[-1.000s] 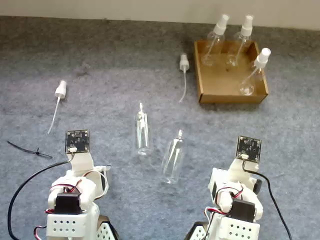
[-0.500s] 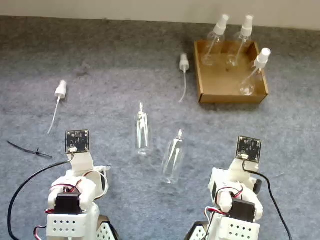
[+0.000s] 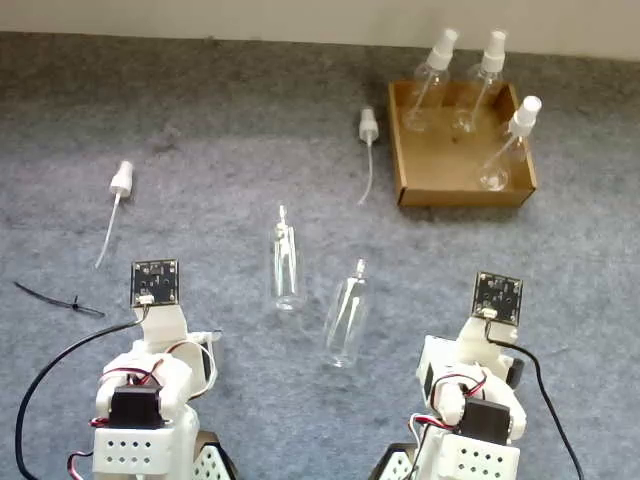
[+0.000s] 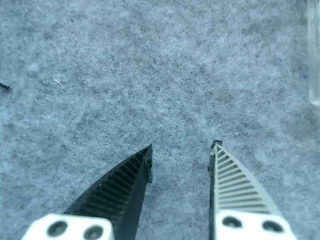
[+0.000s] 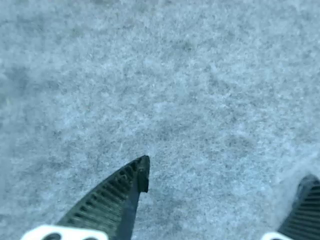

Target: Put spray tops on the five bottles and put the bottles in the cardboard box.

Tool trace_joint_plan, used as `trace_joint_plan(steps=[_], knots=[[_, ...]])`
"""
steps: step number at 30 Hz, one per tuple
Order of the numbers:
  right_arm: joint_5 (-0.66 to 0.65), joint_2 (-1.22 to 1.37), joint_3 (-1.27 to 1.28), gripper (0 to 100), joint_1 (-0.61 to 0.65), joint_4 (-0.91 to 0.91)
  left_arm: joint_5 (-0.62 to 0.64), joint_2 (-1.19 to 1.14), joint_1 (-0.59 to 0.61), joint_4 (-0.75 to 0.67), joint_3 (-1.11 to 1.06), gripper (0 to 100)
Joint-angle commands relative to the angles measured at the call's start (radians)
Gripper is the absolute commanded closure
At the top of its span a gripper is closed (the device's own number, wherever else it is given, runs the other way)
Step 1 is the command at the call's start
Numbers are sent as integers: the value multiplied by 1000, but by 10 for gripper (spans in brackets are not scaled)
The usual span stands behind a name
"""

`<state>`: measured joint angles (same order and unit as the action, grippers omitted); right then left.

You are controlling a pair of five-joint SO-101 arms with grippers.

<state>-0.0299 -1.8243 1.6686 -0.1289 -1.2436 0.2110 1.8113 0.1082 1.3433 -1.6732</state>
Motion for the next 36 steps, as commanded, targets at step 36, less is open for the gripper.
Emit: trace_joint_plan(steps=[36], knots=[[-12, 291, -435, 587, 99, 285, 12, 13, 12, 3, -24, 816]])
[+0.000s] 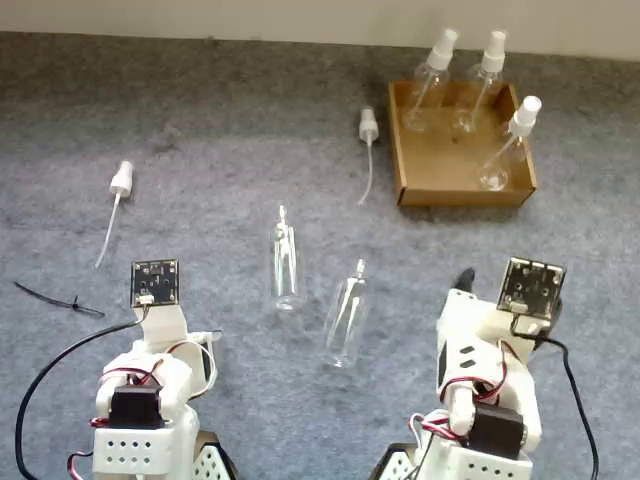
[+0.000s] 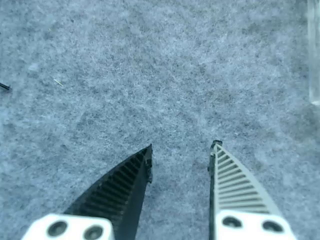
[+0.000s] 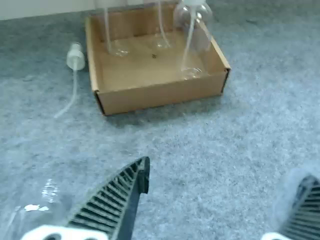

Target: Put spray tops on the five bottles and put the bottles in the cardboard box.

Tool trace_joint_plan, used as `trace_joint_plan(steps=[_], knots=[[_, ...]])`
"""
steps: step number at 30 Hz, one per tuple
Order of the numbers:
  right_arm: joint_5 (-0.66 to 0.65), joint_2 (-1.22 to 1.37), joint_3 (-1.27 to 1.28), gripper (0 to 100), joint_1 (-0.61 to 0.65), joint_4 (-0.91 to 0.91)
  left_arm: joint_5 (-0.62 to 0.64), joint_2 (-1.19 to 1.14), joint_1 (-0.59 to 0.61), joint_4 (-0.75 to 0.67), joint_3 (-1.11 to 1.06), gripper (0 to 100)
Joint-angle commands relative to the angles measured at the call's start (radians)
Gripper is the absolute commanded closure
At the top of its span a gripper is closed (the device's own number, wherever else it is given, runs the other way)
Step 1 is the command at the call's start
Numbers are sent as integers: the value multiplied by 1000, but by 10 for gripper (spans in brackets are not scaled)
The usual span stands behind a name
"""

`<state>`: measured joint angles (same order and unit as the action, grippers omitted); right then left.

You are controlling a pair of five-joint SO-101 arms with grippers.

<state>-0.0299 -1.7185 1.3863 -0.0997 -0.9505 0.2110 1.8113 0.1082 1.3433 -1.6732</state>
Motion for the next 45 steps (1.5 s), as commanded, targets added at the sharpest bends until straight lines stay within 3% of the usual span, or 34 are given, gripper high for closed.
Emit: trace_joint_plan(steps=[1, 7, 11, 14, 22, 31, 45], knots=[[-8, 286, -200, 587, 97, -8, 12, 13, 12, 3, -24, 816], [-2, 955, -559, 590, 312, -127, 12, 13, 12, 3, -24, 816], [80, 1288, -802, 670, 466, -237, 12, 13, 12, 3, -24, 816], [161, 1465, -954, 741, 561, -286, 12, 13, 12, 3, -24, 816], [245, 1725, -1159, 745, 762, -340, 12, 13, 12, 3, -24, 816], [264, 1827, -1162, 745, 713, -340, 12, 13, 12, 3, -24, 816], [222, 1713, -1142, 745, 662, -406, 12, 13, 12, 3, -24, 816]])
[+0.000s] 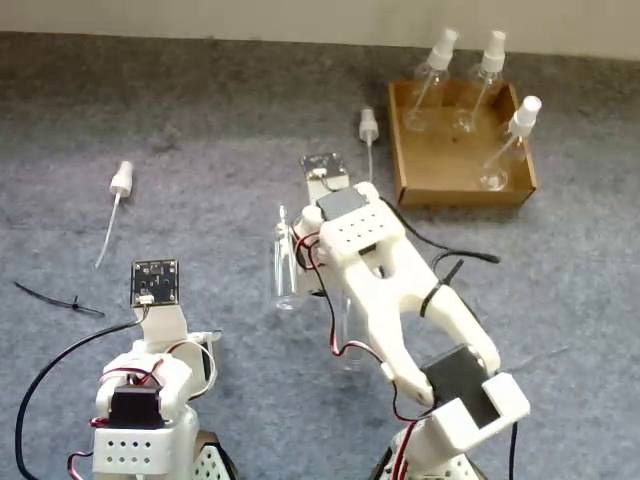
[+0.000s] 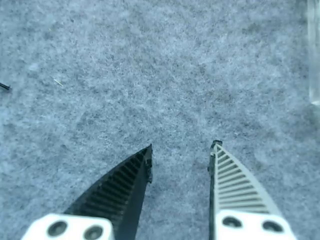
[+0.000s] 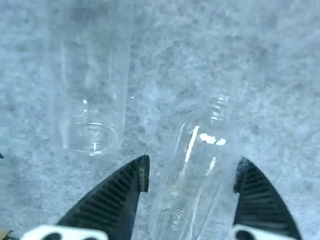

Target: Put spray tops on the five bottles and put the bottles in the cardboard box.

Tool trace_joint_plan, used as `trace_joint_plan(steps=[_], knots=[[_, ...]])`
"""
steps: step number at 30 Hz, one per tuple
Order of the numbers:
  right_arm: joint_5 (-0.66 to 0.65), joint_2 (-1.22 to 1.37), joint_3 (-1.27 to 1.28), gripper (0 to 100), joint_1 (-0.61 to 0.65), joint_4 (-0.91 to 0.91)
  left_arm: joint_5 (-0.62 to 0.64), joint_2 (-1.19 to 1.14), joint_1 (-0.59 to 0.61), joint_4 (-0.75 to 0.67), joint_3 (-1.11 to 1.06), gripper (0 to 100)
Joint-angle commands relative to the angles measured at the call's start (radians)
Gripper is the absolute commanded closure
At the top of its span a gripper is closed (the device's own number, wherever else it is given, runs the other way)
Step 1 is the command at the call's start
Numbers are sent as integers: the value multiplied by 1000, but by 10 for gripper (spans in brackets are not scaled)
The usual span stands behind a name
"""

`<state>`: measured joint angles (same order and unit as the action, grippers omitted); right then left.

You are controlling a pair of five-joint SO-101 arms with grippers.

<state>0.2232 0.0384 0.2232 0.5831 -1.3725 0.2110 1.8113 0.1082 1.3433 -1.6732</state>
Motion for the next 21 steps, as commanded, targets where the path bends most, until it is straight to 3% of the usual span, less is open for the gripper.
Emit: trace_joint_plan(steps=[1, 9, 17, 21], knots=[[-46, -31, 54, 745, -21, 42, 12, 13, 12, 3, -24, 816], [-54, 154, 189, 752, -18, 145, 12, 13, 12, 3, -24, 816], [-49, 222, 189, 998, -77, 239, 12, 13, 12, 3, -24, 816], [-78, 133, 189, 995, -91, 237, 12, 13, 5, 3, -24, 815]])
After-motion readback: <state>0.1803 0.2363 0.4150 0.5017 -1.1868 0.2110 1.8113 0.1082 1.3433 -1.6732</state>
